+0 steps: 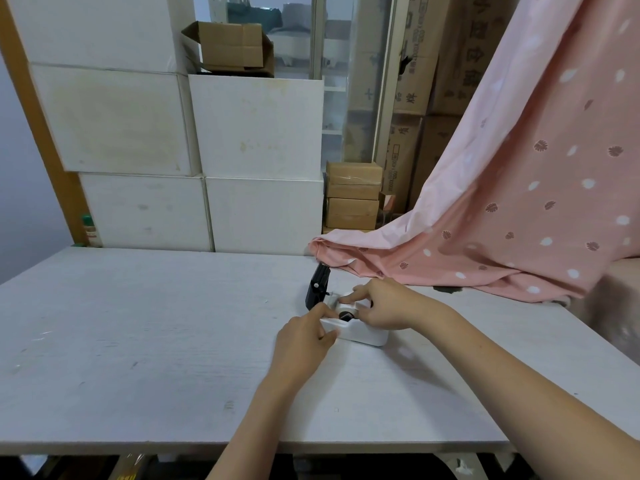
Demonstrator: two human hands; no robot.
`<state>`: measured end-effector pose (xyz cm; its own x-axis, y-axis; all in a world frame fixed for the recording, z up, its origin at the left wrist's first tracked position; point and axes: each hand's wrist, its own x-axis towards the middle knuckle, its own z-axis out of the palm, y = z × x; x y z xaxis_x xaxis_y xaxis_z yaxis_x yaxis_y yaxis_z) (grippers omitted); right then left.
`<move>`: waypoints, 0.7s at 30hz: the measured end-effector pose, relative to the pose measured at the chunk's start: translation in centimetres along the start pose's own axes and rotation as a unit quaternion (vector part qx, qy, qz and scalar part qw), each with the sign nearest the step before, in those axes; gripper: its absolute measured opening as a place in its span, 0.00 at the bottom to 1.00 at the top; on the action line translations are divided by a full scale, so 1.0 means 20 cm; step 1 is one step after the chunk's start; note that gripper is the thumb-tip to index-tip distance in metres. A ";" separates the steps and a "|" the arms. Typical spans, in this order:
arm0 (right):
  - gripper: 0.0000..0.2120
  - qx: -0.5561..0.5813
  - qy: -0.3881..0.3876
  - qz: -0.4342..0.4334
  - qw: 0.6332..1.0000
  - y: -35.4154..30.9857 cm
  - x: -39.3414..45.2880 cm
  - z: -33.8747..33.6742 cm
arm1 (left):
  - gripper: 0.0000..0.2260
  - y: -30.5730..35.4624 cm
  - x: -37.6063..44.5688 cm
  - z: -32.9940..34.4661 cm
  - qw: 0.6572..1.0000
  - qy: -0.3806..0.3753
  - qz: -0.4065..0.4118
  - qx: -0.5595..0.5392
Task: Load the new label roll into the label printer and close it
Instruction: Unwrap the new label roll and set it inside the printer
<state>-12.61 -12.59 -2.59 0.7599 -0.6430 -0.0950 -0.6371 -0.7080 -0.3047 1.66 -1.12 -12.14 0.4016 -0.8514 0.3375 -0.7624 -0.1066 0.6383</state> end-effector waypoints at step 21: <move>0.22 -0.057 -0.008 -0.009 0.998 -0.01 -0.01 -0.02 | 0.27 0.03 -0.02 0.01 0.996 -0.051 0.031 0.073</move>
<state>-12.63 -12.38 -2.13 0.7733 -0.6251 -0.1058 -0.6325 -0.7490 -0.1975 1.01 -0.90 -12.00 0.3038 -0.9054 0.2965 -0.8527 -0.1197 0.5085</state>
